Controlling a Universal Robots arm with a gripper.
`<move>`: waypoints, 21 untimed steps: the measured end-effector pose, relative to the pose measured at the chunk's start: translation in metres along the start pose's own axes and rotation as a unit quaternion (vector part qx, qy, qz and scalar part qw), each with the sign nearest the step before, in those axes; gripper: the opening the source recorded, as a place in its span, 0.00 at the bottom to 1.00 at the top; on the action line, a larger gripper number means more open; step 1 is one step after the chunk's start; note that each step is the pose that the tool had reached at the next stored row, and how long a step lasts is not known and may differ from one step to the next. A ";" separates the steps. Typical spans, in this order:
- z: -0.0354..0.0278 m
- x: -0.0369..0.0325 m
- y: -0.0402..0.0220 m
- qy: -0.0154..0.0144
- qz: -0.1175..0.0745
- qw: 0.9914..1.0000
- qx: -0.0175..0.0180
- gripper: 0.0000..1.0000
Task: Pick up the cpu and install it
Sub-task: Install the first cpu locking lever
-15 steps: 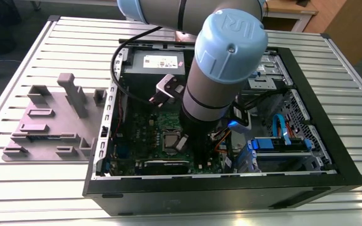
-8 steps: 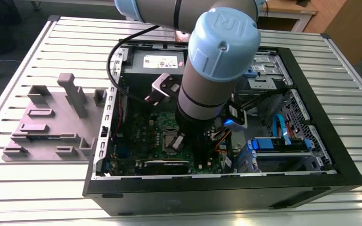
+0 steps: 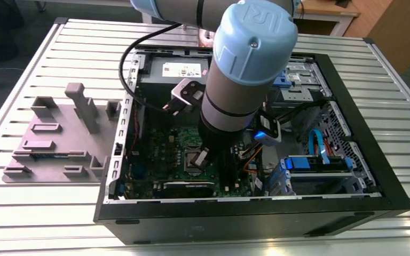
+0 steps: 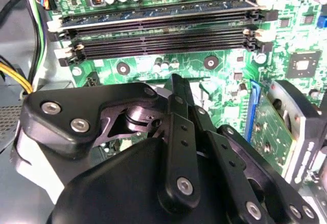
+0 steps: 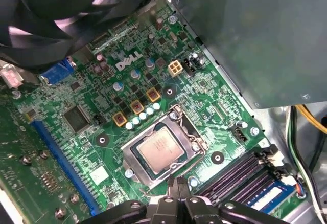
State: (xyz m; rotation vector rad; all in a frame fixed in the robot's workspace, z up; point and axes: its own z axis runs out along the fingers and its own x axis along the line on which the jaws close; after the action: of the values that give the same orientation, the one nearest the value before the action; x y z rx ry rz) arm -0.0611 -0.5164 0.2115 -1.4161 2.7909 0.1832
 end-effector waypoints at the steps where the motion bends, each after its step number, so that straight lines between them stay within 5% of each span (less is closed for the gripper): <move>1: -0.0009 -0.0003 0.0003 0.000 0.000 1.000 0.000 0.11; 21: -0.0019 -0.0045 0.0124 -0.001 0.000 1.000 0.003 0.11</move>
State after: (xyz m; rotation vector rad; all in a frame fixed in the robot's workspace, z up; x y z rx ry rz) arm -0.0684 -0.5057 0.2149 -1.4143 2.7863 0.1762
